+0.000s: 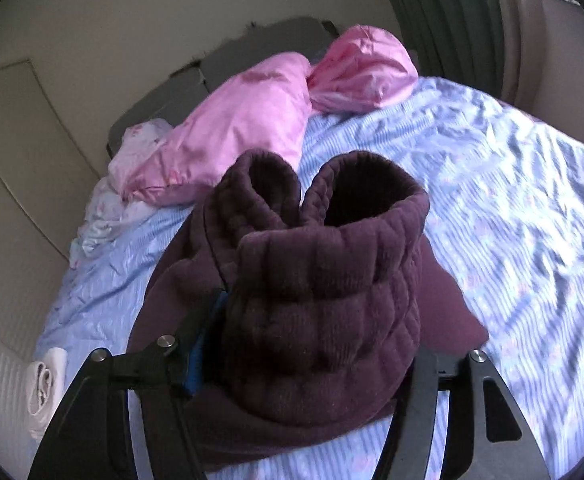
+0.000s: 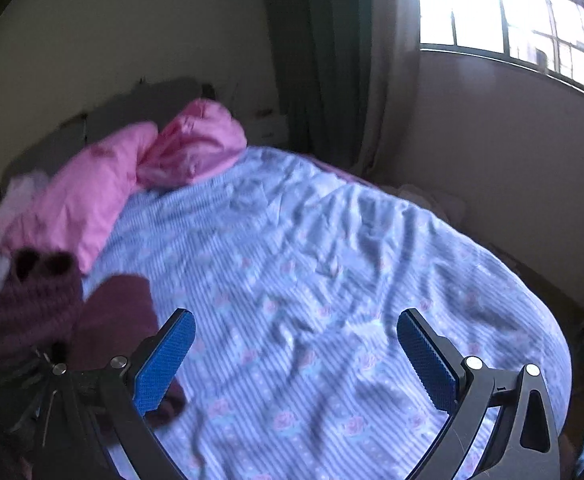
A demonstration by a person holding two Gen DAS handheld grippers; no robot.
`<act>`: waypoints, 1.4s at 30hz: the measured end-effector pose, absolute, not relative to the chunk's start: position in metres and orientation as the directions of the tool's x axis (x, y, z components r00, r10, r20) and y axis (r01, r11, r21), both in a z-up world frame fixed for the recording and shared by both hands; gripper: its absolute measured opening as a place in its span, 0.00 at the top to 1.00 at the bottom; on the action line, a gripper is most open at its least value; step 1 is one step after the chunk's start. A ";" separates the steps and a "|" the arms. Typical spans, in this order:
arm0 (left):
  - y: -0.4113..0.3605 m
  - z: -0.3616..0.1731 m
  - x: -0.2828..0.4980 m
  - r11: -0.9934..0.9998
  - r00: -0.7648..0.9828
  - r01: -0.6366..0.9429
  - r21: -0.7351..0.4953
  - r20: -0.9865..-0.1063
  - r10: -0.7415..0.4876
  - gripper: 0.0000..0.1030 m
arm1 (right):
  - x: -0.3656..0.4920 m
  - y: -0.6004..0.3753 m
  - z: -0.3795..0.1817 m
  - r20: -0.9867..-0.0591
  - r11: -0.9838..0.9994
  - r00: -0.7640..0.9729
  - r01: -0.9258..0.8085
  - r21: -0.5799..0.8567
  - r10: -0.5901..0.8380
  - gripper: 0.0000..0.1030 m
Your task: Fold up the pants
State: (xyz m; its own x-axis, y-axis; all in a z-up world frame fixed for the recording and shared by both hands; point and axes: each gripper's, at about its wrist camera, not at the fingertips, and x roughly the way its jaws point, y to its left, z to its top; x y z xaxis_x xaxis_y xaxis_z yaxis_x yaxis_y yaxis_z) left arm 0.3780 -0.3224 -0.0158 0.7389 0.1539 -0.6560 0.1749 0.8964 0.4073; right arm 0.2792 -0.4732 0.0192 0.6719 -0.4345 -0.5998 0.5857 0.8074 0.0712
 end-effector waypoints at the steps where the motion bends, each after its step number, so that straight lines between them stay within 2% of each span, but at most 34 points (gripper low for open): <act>1: -0.322 -0.016 0.375 0.891 0.734 0.179 0.416 -0.660 0.161 0.41 | 0.274 -0.474 0.026 -0.587 0.805 0.680 0.588 0.078 -0.439 0.00; 5: -0.321 -0.020 0.352 0.848 0.764 0.197 0.492 -0.620 0.181 0.40 | 0.259 -0.479 0.045 -0.542 0.777 0.679 0.625 0.073 -0.495 0.00; 6: -0.323 -0.021 0.350 0.831 0.782 0.186 0.524 -0.591 0.197 0.34 | 0.255 -0.479 0.049 -0.531 0.771 0.681 0.632 0.078 -0.504 0.00; 7: -0.326 -0.022 0.348 0.806 0.810 0.161 0.569 -0.543 0.221 0.25 | 0.251 -0.480 0.053 -0.520 0.767 0.685 0.636 0.087 -0.510 0.00; 9: -0.332 -0.020 0.351 0.771 0.830 0.154 0.618 -0.504 0.238 0.16 | 0.248 -0.480 0.060 -0.510 0.774 0.701 0.625 0.103 -0.498 0.00; 10: -0.335 -0.018 0.356 0.766 0.815 0.178 0.618 -0.528 0.237 0.16 | 0.248 -0.478 0.062 -0.510 0.781 0.712 0.613 0.116 -0.483 0.00; 13: -0.331 -0.009 0.365 0.819 0.723 0.299 0.489 -0.676 0.140 0.16 | 0.251 -0.470 0.062 -0.514 0.804 0.731 0.581 0.124 -0.449 0.00; 14: -0.326 -0.006 0.366 0.846 0.665 0.374 0.380 -0.745 0.041 0.13 | 0.252 -0.467 0.061 -0.518 0.811 0.733 0.572 0.120 -0.441 0.00; 15: -0.320 -0.002 0.367 0.859 0.578 0.460 0.223 -0.810 -0.100 0.02 | 0.254 -0.465 0.061 -0.522 0.817 0.734 0.565 0.114 -0.435 0.00; 16: -0.316 0.000 0.367 0.861 0.532 0.486 0.151 -0.833 -0.154 0.00 | 0.255 -0.464 0.061 -0.524 0.821 0.735 0.560 0.110 -0.430 0.00; 17: -0.312 0.004 0.366 0.859 0.480 0.507 0.067 -0.850 -0.218 0.00 | 0.255 -0.463 0.062 -0.524 0.824 0.737 0.556 0.110 -0.427 0.00; 18: -0.310 0.007 0.364 0.852 0.463 0.522 0.041 -0.852 -0.243 0.00 | 0.253 -0.463 0.063 -0.521 0.825 0.741 0.553 0.115 -0.424 0.00; 25: -0.261 0.056 0.333 0.852 0.608 0.517 0.083 -0.735 -0.298 0.00 | 0.236 -0.460 0.078 -0.469 0.840 0.790 0.518 0.164 -0.395 0.00; 28: -0.222 0.071 0.328 0.875 0.666 0.482 0.039 -0.666 -0.337 0.00 | 0.236 -0.452 0.083 -0.428 0.863 0.836 0.460 0.208 -0.343 0.00; 31: -0.191 0.071 0.319 0.880 0.702 0.470 0.061 -0.630 -0.331 0.00 | 0.243 -0.430 0.086 -0.371 0.907 0.889 0.363 0.212 -0.269 0.00; 37: -0.144 0.058 0.320 0.921 0.730 0.385 0.056 -0.629 -0.267 0.00 | 0.279 -0.372 0.081 -0.438 0.972 0.886 0.215 0.094 -0.154 0.00; 42: -0.128 0.033 0.329 0.915 0.688 0.403 -0.012 -0.655 -0.311 0.00 | 0.318 -0.337 0.063 -0.506 0.996 0.862 0.055 0.071 -0.012 0.00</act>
State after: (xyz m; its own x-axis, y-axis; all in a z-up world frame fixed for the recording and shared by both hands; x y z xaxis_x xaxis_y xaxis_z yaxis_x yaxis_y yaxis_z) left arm 0.3291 -0.1285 0.0330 0.6884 -0.3114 -0.6551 0.4029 0.9152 -0.0116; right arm 0.3181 -0.3375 0.0633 0.8623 -0.0116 -0.5063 0.0551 0.9960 0.0709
